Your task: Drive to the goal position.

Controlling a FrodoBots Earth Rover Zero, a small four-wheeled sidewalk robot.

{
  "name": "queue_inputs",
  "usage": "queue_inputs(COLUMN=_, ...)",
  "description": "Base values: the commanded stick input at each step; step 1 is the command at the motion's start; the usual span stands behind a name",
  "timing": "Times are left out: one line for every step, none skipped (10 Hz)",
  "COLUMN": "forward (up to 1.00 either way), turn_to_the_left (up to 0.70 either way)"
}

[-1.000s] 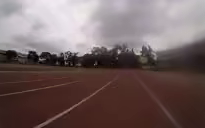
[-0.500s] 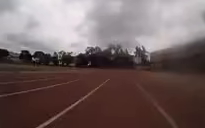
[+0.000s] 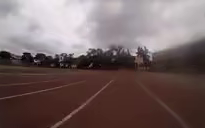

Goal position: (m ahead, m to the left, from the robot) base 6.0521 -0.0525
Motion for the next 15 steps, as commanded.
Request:
queue_inputs(forward=1.0, turn_to_the_left=0.0)
queue_inputs(forward=1.0, turn_to_the_left=0.0)
queue_inputs(forward=1.0, turn_to_the_left=-0.02)
queue_inputs(forward=1.0, turn_to_the_left=-0.07)
queue_inputs(forward=1.0, turn_to_the_left=-0.13)
queue_inputs(forward=1.0, turn_to_the_left=-0.24)
queue_inputs(forward=1.0, turn_to_the_left=-0.38)
queue_inputs(forward=1.0, turn_to_the_left=-0.4)
queue_inputs(forward=1.0, turn_to_the_left=-0.4)
queue_inputs(forward=1.0, turn_to_the_left=-0.4)
queue_inputs(forward=1.0, turn_to_the_left=-0.37)
queue_inputs(forward=1.0, turn_to_the_left=-0.15)
queue_inputs(forward=1.0, turn_to_the_left=0.0)
queue_inputs(forward=1.0, turn_to_the_left=0.0)
queue_inputs(forward=1.0, turn_to_the_left=0.0)
